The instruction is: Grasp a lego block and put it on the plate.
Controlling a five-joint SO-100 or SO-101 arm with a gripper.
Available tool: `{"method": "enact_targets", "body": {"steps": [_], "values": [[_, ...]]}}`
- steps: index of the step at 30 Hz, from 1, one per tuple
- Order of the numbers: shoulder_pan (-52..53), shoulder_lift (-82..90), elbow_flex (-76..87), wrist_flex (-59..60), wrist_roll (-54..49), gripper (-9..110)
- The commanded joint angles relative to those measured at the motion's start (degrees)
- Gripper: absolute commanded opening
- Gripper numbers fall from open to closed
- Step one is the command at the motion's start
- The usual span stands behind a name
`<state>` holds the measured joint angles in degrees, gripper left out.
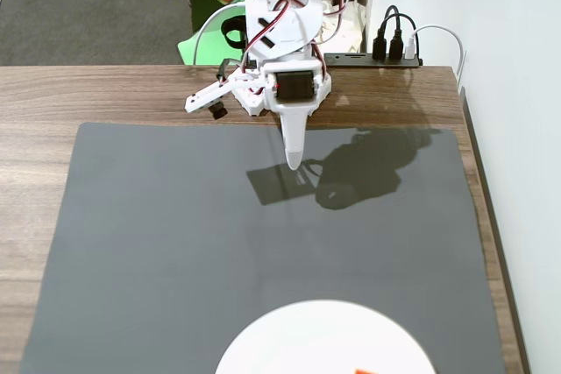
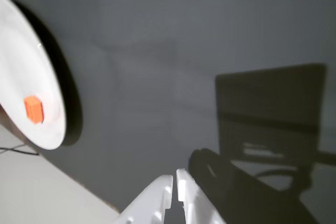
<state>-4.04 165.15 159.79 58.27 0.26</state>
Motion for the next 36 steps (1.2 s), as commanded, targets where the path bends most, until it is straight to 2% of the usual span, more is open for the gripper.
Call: {"method": "enact_targets", "body": {"steps": [1, 17, 36], "values": [[1.85, 4.57, 1.49, 1.32, -0.09, 0], [4.92, 22.41, 7.38, 13.8, -1.14, 0], [4.92, 23.47, 7.56, 14.41, -1.05, 0]]}}
